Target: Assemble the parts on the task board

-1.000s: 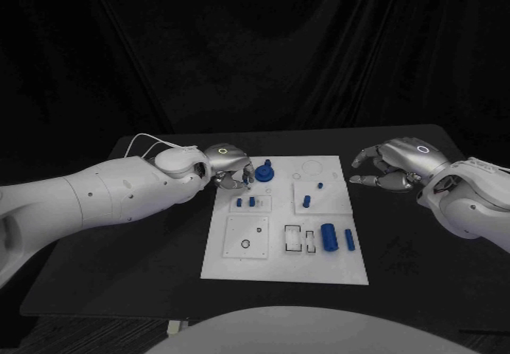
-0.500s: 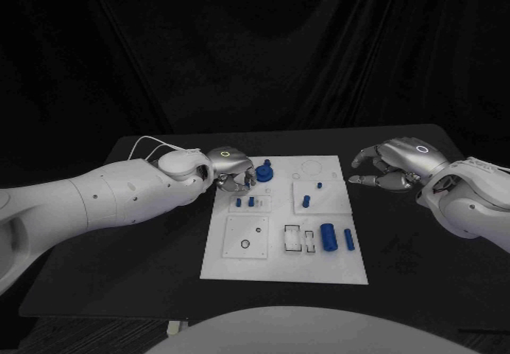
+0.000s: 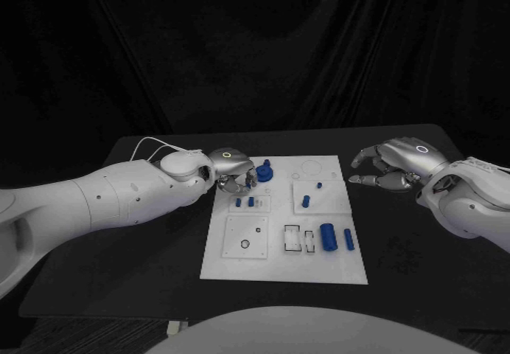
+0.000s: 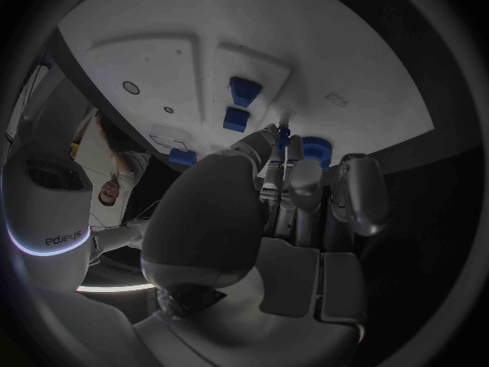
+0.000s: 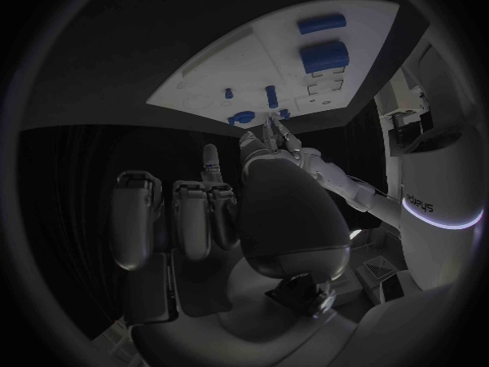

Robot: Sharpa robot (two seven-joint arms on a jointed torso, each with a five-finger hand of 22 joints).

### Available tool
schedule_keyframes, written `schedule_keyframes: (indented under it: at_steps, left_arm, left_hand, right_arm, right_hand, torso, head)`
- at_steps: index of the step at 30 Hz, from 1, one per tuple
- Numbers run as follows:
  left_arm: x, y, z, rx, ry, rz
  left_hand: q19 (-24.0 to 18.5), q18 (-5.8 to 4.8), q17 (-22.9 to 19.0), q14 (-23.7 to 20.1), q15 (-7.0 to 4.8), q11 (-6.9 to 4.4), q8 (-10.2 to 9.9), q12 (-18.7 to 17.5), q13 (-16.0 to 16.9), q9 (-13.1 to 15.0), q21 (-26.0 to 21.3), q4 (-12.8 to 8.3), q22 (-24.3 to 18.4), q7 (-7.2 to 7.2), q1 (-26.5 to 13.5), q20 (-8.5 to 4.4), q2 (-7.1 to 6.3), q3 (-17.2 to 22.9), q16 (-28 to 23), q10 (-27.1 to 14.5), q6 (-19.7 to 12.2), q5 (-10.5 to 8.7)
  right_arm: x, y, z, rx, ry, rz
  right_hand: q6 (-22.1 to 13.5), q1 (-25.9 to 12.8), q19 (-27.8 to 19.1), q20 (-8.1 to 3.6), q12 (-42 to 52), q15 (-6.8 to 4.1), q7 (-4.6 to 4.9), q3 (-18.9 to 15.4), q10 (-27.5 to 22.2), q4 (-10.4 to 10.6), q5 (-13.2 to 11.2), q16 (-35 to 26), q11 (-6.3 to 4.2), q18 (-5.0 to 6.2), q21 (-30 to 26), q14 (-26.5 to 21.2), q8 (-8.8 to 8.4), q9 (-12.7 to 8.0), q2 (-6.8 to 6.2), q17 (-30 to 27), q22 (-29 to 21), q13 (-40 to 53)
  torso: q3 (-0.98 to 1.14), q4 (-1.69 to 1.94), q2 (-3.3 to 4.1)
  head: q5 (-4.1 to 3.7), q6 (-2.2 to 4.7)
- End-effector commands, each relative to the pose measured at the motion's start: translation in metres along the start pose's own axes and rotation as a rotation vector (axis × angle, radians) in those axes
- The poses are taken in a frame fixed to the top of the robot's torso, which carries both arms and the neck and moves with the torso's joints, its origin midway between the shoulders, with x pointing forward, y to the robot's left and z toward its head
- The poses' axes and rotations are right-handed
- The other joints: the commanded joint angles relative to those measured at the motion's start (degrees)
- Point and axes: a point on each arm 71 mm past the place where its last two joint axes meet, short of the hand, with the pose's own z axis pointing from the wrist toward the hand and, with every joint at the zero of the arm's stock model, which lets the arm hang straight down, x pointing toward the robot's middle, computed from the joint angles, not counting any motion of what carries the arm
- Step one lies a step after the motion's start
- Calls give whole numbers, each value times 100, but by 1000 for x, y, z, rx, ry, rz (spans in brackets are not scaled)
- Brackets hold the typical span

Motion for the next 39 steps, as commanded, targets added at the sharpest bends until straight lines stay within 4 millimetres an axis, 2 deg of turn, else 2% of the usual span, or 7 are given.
schedule_keyframes:
  at_steps: [1,29,35,36,37,38,39]
  left_arm:
    - [2,-2,1,9,7,-4]
    - [10,0,1,-7,46,-17]
    - [11,1,0,-13,48,-18]
    - [12,1,0,-17,48,-18]
    - [12,1,0,-20,48,-18]
    - [12,2,0,-23,46,-18]
    - [12,2,0,-25,43,-17]
  left_hand:
    - [-21,11,5,-40,14,-21,-29,-20,-5,-2,-16,28,905,-19,-16,14,4,-1,-8,22,16,14]
    - [-52,23,-58,-77,14,-9,-33,-105,-39,-1,-83,38,890,-23,-22,20,-30,-21,-48,-38,33,34]
    - [-60,26,-81,-95,4,-6,-103,-238,-105,-27,-108,70,888,-43,-42,22,-55,-20,-65,-149,-63,32]
    - [-64,28,-87,-99,4,-10,-163,-315,-151,-51,-123,96,885,-67,-68,23,-81,-21,-69,-211,-159,12]
    - [-76,33,-118,-117,-2,-5,-326,-477,-244,-128,-157,137,878,-159,-100,26,-130,-3,-90,-353,-453,-31]
    - [-74,31,-140,-128,29,65,-366,-615,-335,-210,-168,181,879,-286,-126,31,-181,19,-105,-439,-739,-65]
    - [-71,31,-142,-128,45,87,-365,-680,-383,-247,-171,198,880,-344,-133,36,-205,28,-106,-481,-850,-76]
  right_arm:
    - [1,0,-1,2,3,-1]
    - [1,0,-1,2,4,-1]
    - [1,0,-1,3,5,-1]
    - [1,0,-1,3,5,-1]
    - [1,0,-1,3,5,-1]
    - [1,0,-1,3,6,-1]
    - [1,0,-1,3,6,-1]
  right_hand:
    - [33,54,227,44,14,36,-2,-2,610,-27,24,-23,21,-23,-33,542,-29,-5,-15,1270,1243,1506]
    - [33,54,227,44,14,36,-2,-2,610,-27,24,-23,21,-23,-33,542,-29,-5,-15,1270,1243,1506]
    - [33,54,227,44,14,36,-2,-2,610,-27,24,-23,21,-23,-33,542,-29,-5,-15,1270,1243,1506]
    - [33,54,227,44,14,36,-2,-2,610,-27,24,-23,21,-23,-33,542,-29,-5,-15,1270,1243,1506]
    - [33,54,227,44,14,36,-2,-2,610,-27,24,-23,21,-23,-33,542,-29,-5,-15,1270,1243,1506]
    - [33,54,227,44,14,36,-2,-2,610,-27,24,-23,21,-23,-33,542,-29,-5,-15,1270,1243,1506]
    - [33,54,227,44,14,36,-2,-2,610,-27,24,-23,21,-23,-33,542,-29,-5,-15,1270,1243,1506]
  torso:
    - [2,0,0]
    - [1,3,0]
    - [0,3,-1]
    - [0,3,-1]
    - [0,3,0]
    - [0,3,1]
    - [0,3,1]
  head:
    - [2,-1]
    - [0,-1]
    - [0,-1]
    - [0,-1]
    - [-1,-1]
    - [0,-1]
    - [0,-1]
